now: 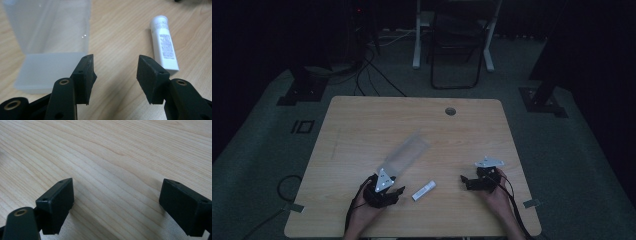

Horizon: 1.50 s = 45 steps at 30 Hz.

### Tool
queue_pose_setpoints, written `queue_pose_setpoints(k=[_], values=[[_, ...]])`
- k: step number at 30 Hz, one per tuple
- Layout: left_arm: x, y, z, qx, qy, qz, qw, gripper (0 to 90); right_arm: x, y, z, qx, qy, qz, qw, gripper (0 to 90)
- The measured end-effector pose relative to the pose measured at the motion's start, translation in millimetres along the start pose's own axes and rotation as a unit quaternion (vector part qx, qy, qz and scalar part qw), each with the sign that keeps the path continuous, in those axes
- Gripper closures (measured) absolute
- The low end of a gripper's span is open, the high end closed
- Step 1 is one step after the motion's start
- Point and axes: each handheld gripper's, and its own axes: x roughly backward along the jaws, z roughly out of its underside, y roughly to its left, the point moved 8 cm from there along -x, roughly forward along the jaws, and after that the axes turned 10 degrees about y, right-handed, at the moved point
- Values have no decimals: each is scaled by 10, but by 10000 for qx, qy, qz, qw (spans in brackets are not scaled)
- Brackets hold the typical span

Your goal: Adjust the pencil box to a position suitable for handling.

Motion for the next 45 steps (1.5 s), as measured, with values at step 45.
queue_pose_setpoints(k=[45], values=[[-130, 798, -491, -192, 385, -1056, 9935, 637, 0, 0, 0, -1, 0, 1, 10000, 126]])
